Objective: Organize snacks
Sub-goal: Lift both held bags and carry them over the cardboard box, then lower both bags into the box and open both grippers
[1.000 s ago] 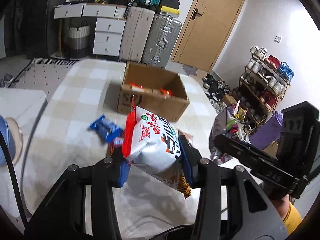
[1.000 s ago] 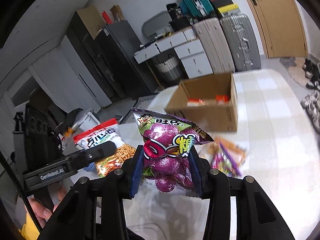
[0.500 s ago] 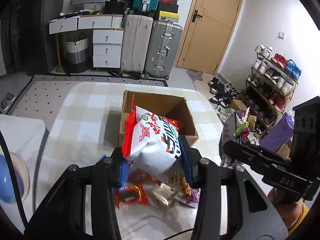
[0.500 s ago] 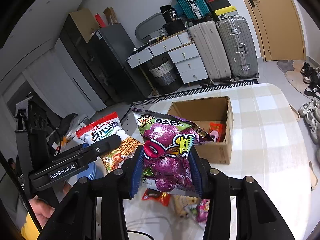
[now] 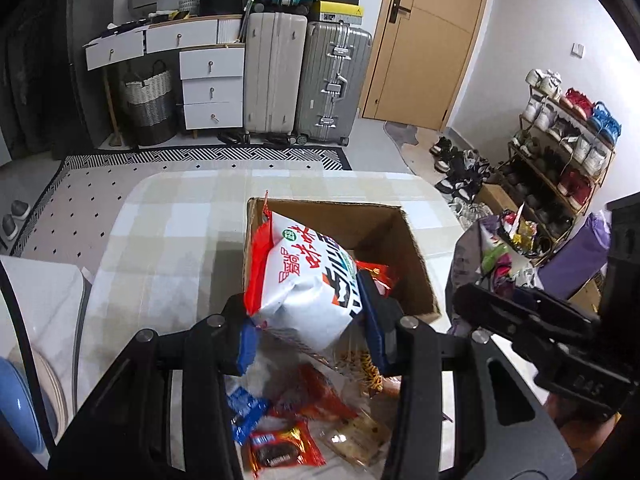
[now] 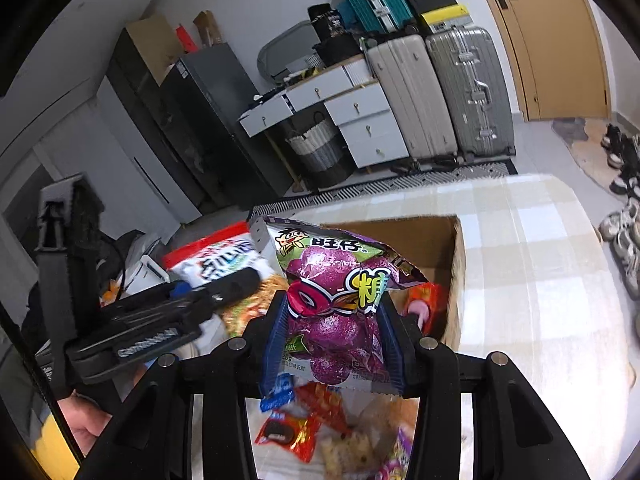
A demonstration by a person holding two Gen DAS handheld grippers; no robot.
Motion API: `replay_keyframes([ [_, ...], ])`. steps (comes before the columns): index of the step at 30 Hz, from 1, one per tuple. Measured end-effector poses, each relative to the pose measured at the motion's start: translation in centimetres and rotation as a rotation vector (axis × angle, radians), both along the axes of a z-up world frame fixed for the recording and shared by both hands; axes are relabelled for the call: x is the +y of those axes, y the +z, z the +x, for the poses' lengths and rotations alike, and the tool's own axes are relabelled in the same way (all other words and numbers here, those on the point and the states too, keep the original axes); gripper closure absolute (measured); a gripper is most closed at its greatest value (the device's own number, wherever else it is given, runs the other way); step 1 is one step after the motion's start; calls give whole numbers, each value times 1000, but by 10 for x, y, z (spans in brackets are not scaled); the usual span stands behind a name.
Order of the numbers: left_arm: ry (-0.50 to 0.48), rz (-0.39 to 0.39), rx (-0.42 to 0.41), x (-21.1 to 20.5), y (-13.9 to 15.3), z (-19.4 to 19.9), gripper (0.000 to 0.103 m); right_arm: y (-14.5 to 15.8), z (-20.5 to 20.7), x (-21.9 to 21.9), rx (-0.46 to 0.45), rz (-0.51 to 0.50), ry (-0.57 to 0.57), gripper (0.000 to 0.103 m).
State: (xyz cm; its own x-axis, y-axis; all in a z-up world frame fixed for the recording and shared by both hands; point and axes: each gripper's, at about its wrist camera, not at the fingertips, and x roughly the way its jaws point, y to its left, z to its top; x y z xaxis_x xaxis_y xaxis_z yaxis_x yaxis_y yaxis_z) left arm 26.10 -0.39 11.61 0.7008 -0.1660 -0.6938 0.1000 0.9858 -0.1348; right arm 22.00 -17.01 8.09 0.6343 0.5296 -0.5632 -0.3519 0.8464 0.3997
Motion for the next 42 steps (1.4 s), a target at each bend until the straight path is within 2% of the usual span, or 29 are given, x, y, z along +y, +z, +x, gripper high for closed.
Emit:
replay_keyframes([
  [8, 1, 32, 44, -4, -24, 75, 63, -16, 35, 16, -25, -89, -1, 60],
  [12, -10, 64, 73, -9, -42, 114, 63, -30, 60, 21, 13, -99, -5, 60],
  [17, -15, 23, 136, -6, -73, 142, 62, -44, 80, 20, 52, -114, -5, 60],
  [20, -21, 62, 131, -8, -86, 152, 62, -52, 89, 20, 66, -131, -2, 60],
  [24, -33, 66, 148, -11, -103, 168, 62, -64, 100, 21, 93, -121, 0, 60],
  [33, -46, 70, 160, -16, -128, 172, 62, -71, 102, 19, 105, -128, 16, 60],
  [38, -56, 50, 149, -16, -127, 161, 62, -73, 104, 17, 115, -128, 14, 60],
  [42, -55, 33, 119, -13, -116, 151, 55, -74, 103, 14, 120, -122, 5, 60],
])
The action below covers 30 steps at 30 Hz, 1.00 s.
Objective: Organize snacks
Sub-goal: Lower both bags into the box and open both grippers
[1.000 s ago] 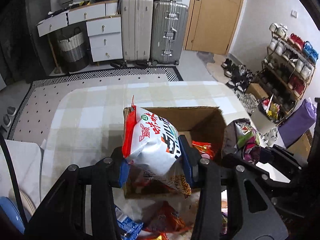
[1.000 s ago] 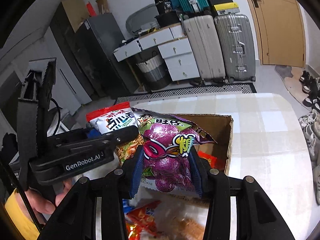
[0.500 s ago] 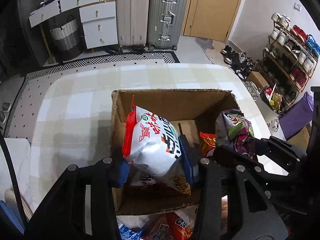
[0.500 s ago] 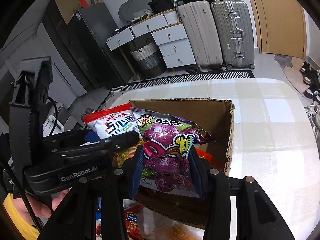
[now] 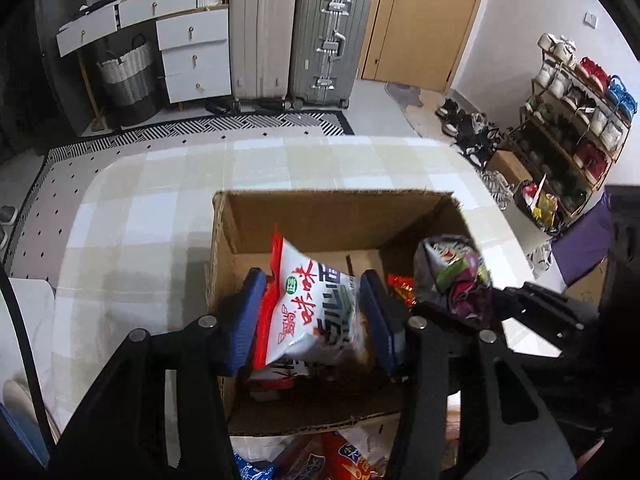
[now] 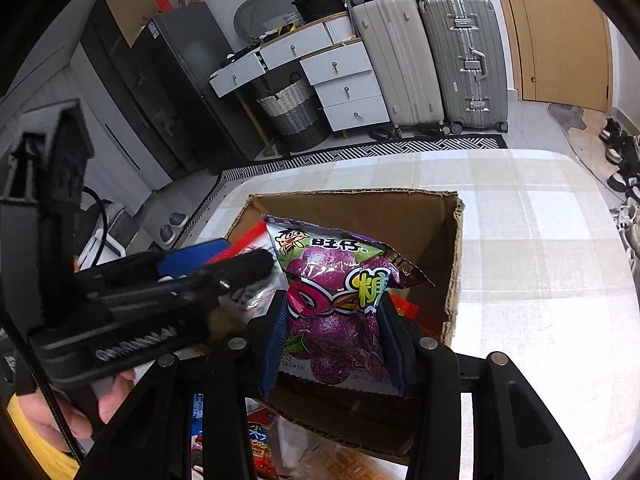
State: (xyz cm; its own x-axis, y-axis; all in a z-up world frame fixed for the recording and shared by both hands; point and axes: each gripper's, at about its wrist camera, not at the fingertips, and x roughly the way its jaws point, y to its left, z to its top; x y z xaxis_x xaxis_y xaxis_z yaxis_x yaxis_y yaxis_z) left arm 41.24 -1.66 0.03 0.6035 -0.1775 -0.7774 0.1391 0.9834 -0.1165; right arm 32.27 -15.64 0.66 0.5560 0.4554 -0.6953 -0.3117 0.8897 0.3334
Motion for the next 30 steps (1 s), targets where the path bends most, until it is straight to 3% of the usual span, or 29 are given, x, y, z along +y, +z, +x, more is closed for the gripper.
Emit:
replay_keyframes([
  [6, -2, 22, -38, 2, 18, -15, 47, 0, 1, -5, 4, 9, -10, 60],
  [18, 24, 13, -7, 11, 16, -31, 47, -3, 9, 5, 39, -42, -11, 59],
  [25, 34, 1, 7, 16, 13, -38, 46, 0, 7, 18, 16, -132, -14, 46],
  [28, 44, -9, 10, 18, 15, -42, 40, 2, 2, 17, -2, -145, -15, 44],
  [30, 53, -26, 8, 20, 17, -49, 36, 5, -2, 14, -8, -151, -25, 36],
])
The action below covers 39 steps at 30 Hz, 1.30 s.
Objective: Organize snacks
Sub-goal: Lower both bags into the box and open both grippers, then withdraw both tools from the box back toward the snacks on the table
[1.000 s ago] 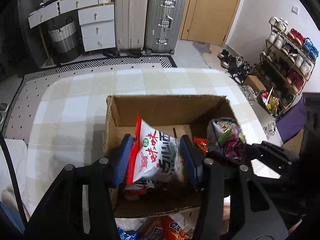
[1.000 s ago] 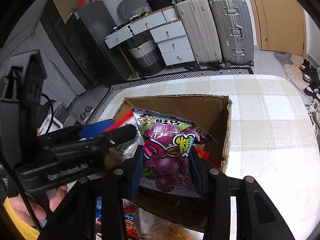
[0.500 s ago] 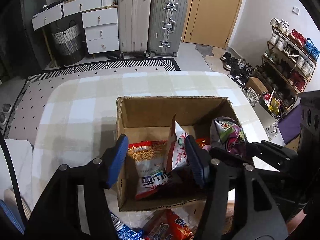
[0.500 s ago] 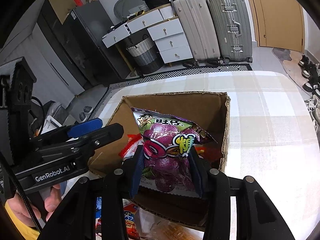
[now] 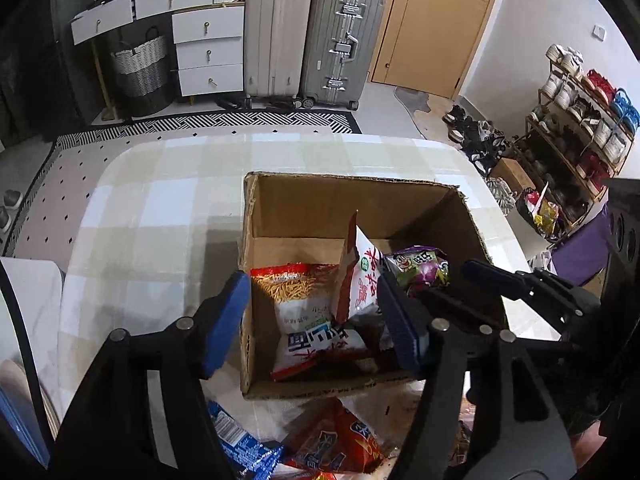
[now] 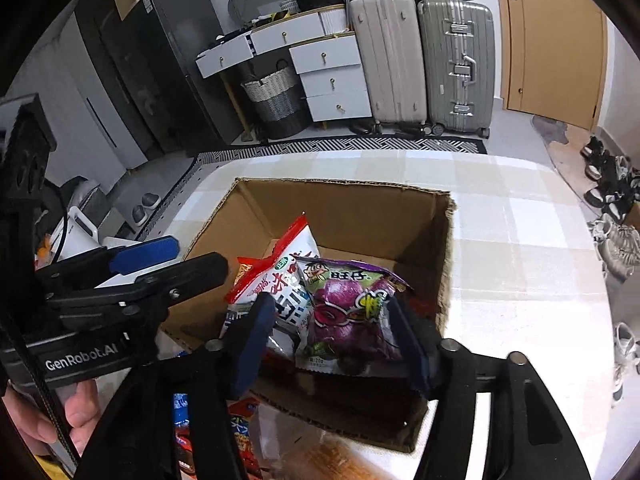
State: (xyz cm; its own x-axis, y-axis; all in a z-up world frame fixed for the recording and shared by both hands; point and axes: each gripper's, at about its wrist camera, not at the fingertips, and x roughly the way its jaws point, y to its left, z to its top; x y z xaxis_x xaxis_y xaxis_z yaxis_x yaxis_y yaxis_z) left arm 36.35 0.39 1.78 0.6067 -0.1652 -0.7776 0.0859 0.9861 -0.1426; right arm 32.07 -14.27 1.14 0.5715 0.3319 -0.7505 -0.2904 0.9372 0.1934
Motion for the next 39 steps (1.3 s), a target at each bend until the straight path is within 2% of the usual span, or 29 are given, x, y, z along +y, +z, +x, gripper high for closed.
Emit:
replay_keyframes([
  [3, 18, -30, 2, 5, 4, -10, 30, 7, -11, -4, -23, 5, -3, 34],
  [6, 28, -68, 7, 10, 10, -25, 29, 17, -25, -11, -50, 21, -10, 33],
  [11, 31, -48, -8, 7, 21, -57, 29, 43, -53, -28, -86, 108, -39, 33],
  [18, 29, 11, -90, -3, 49, -118, 24, 63, -100, -34, -116, 109, -36, 32],
  [24, 11, 21, -122, -13, 68, -169, 24, 73, -150, -39, -149, 103, -22, 27],
  [31, 11, 4, -175, -24, 92, -242, 21, 85, -214, -39, -191, 123, 24, 27],
  [36, 0, 8, -199, -28, 100, -278, 20, 86, -247, -43, -199, 179, 22, 26],
  [37, -1, 8, -205, -29, 102, -285, 20, 86, -254, -43, -208, 183, 23, 25],
  [39, 0, 13, -215, -30, 105, -299, 20, 85, -265, -43, -224, 180, 21, 16],
])
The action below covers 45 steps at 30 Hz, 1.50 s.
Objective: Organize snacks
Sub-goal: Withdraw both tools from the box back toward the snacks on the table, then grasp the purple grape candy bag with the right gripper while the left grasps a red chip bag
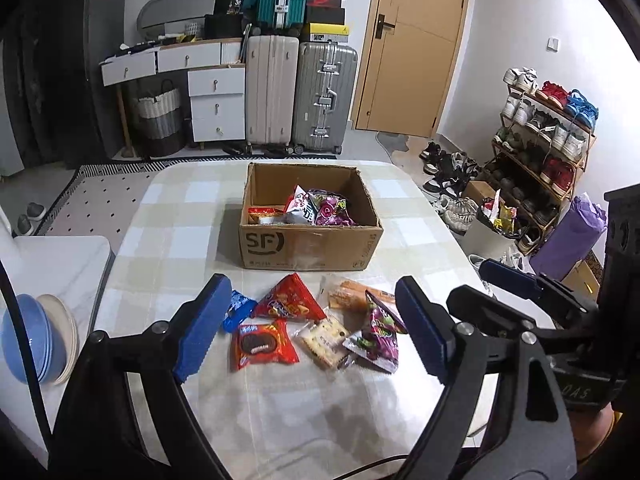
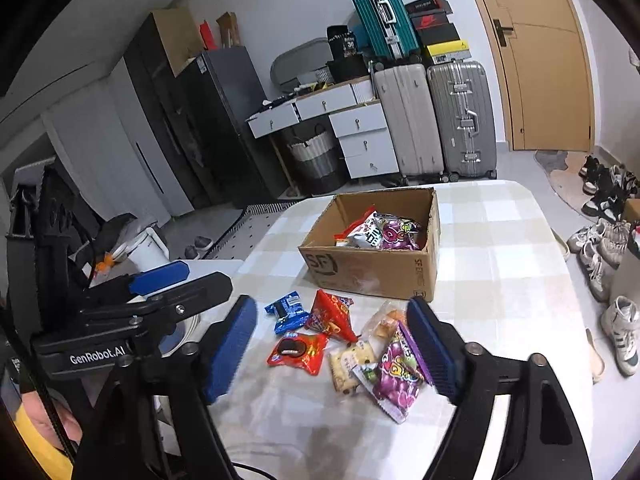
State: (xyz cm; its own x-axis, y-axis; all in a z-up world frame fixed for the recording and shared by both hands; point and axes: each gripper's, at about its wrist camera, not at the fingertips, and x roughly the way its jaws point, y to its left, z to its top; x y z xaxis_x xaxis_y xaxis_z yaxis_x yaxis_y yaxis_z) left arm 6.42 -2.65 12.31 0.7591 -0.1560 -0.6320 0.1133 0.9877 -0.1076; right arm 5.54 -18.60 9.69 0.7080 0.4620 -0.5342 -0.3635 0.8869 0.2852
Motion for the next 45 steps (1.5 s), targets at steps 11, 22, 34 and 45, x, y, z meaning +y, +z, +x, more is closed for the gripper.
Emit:
replay_keyframes([
  [11, 76, -59, -123, 20, -11, -58, 1, -30, -23, -8, -20, 63, -17, 13],
  [22, 84, 1, 5, 22, -99, 0, 1, -103, 16, -5, 38, 6, 15, 11],
  [34, 63, 26, 87, 20, -119, 21, 1, -141, 46, -21, 165, 0, -26, 11],
  [45, 73, -3, 115, 25, -123, 15, 1, -155, 59, -23, 230, 27, -55, 11],
])
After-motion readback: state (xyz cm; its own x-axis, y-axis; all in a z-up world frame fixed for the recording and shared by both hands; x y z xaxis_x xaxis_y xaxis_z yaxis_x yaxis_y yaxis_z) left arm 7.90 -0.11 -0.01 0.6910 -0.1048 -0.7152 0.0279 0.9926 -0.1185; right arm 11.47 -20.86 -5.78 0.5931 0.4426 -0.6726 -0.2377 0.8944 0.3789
